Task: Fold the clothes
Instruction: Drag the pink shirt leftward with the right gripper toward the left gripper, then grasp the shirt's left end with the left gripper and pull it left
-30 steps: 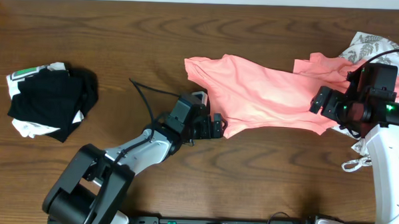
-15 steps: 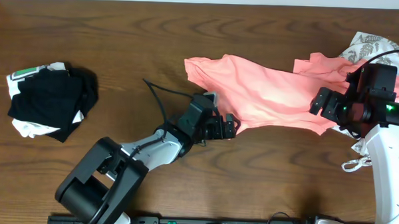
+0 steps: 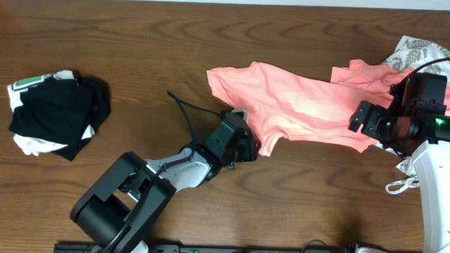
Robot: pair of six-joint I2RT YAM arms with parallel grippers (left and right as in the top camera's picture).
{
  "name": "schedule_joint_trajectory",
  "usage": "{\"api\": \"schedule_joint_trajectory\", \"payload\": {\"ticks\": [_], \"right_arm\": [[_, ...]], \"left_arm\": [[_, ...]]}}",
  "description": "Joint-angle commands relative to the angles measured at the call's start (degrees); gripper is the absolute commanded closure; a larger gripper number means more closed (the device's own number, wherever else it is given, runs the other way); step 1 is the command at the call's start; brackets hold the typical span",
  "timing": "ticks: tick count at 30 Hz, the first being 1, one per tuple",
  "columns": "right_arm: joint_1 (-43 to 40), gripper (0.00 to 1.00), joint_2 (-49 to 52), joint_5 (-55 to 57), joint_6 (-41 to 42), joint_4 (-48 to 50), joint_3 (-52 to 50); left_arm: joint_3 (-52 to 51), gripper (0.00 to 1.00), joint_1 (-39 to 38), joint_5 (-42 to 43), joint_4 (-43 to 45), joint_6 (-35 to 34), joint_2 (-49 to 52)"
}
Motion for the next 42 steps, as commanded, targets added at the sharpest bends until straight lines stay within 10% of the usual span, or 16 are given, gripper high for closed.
{"api": "schedule_joint_trajectory", "payload": {"ticks": [1,7,20,23,25,42], "right_arm": [[-0.3,0.01,-0.8,0.2,-0.7,-0.1,0.4],[-0.3,0.01,-0.8,0.2,-0.7,-0.1,0.4],[-0.3,0.01,-0.8,0.2,-0.8,-0.1,0.4],[-0.3,0.01,-0.8,0.2,-0.8,-0.1,0.4],[-0.3,0.01,-0.8,0.2,-0.8,-0.2,0.4],[-0.3,0.01,-0.8,0.2,-0.7,-0.4,0.4]], "left_arm": [[-0.6,0.73,-0.1,-2.7,-0.2,0.3,1.2],[-0.6,0.94,-0.1,-2.7,3.6,0.3,0.9],[-0.6,0.93,2.1,-3.7,3.6,1.2,-6.0],[-0.6,0.31,1.6,-3.7,-0.2,-0.2,-6.1],[-0.7,0.18,1.6,-5.3,-3.5,-0.2,-6.1],[-0.6,0.06,1.7,-4.0,0.2,0.7,1.2]]}}
